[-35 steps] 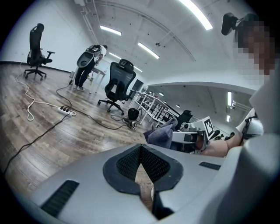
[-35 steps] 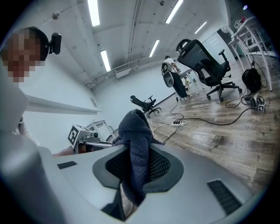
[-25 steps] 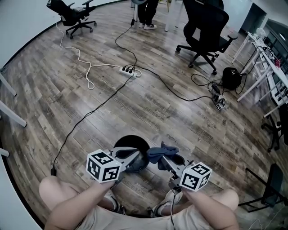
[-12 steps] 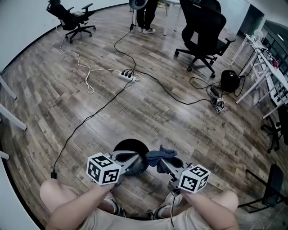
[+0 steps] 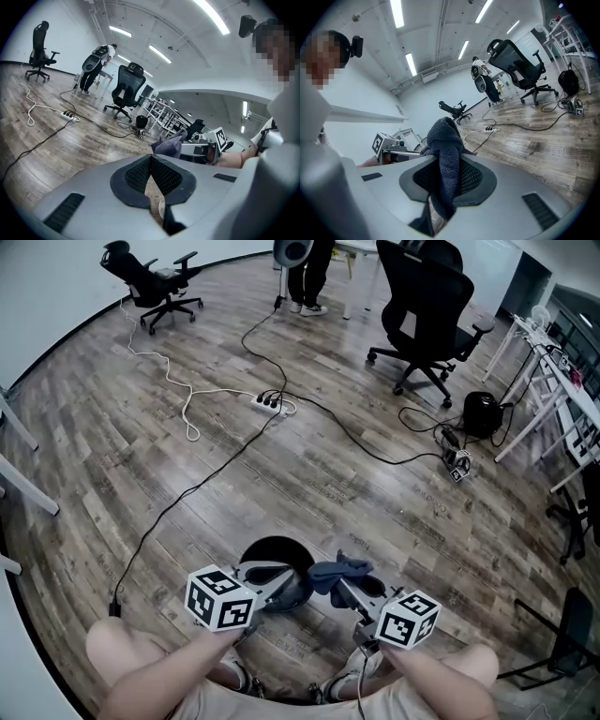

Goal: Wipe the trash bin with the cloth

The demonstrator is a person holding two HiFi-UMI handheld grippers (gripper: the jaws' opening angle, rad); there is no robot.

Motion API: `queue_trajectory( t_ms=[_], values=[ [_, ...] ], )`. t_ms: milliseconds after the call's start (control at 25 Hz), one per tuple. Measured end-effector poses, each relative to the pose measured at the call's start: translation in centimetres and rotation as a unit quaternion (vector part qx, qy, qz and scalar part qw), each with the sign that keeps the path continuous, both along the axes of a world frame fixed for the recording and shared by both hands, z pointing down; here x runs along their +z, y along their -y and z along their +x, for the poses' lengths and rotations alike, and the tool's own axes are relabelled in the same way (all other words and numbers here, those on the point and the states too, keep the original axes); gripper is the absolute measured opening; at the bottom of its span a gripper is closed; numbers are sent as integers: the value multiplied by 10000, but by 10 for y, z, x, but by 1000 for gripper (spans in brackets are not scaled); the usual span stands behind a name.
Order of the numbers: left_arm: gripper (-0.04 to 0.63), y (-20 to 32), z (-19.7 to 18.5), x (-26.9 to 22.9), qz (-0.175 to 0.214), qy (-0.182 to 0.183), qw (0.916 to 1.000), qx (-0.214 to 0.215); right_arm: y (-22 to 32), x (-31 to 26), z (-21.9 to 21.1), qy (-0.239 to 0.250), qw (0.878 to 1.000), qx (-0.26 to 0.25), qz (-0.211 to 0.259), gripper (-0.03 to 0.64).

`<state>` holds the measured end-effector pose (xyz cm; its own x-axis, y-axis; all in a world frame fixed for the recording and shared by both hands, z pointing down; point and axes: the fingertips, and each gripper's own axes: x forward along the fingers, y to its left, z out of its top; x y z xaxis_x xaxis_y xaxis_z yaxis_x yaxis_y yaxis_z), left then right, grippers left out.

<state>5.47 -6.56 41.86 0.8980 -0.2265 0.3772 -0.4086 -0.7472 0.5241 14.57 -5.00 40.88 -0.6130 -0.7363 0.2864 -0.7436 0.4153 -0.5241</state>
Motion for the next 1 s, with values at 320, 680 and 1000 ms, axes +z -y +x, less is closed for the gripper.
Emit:
queue_trajectory(
  t_ms=[320, 680, 1000],
  values=[
    [11, 1, -3, -3, -15, -37, 10000, 10, 4, 0, -7, 35, 10000, -52, -45, 77],
    [11, -1, -8, -4, -7, -72, 10000, -11, 5, 8, -8, -56, 9999, -40, -114, 77],
    [11, 0, -7, 0, -79, -88, 9999, -30, 4, 10, -8, -66, 9999, -34, -128, 77]
  ],
)
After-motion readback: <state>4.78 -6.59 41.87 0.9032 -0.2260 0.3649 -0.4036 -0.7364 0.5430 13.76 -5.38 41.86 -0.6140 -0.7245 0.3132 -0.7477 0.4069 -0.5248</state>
